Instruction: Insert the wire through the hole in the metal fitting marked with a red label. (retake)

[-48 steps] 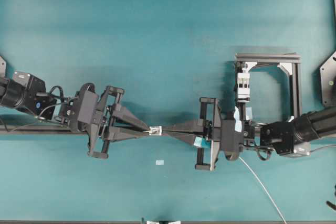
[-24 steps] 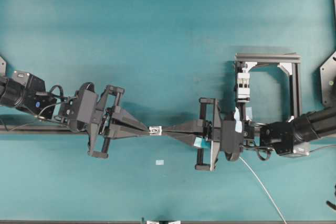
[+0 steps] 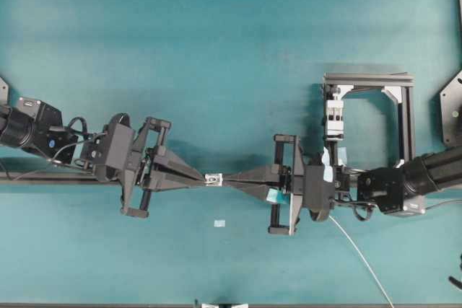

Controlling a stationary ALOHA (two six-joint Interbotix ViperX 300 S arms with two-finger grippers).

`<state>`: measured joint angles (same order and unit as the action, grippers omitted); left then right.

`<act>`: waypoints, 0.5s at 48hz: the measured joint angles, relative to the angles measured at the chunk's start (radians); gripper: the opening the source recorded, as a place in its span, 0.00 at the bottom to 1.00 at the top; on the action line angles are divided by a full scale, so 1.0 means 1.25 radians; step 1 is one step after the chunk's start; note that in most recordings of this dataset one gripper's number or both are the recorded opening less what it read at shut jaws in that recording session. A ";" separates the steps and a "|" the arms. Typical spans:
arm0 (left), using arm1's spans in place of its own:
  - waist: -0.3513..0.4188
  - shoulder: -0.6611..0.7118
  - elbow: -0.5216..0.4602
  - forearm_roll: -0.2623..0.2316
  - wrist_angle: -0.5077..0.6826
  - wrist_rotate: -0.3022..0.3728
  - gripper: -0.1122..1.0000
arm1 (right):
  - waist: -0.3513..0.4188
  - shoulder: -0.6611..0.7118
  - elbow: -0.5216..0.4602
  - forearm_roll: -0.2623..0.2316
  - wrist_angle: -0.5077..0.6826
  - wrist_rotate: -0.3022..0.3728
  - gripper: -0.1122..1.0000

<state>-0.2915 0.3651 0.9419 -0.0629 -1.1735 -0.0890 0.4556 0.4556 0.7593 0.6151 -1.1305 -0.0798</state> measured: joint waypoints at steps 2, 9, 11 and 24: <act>0.000 0.000 0.000 -0.001 0.001 0.000 0.01 | 0.000 -0.001 0.000 0.000 0.000 0.000 0.12; 0.000 -0.001 -0.001 -0.001 0.001 0.000 0.01 | 0.000 -0.007 0.007 0.000 0.007 -0.001 0.26; 0.000 -0.001 0.000 0.000 0.001 0.000 0.01 | 0.000 -0.013 0.011 0.001 0.012 0.001 0.36; -0.002 -0.001 0.007 0.000 0.005 0.000 0.01 | -0.001 -0.039 0.013 -0.013 0.055 -0.001 0.63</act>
<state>-0.2945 0.3636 0.9511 -0.0629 -1.1674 -0.0890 0.4541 0.4065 0.7762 0.5983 -1.0615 -0.0813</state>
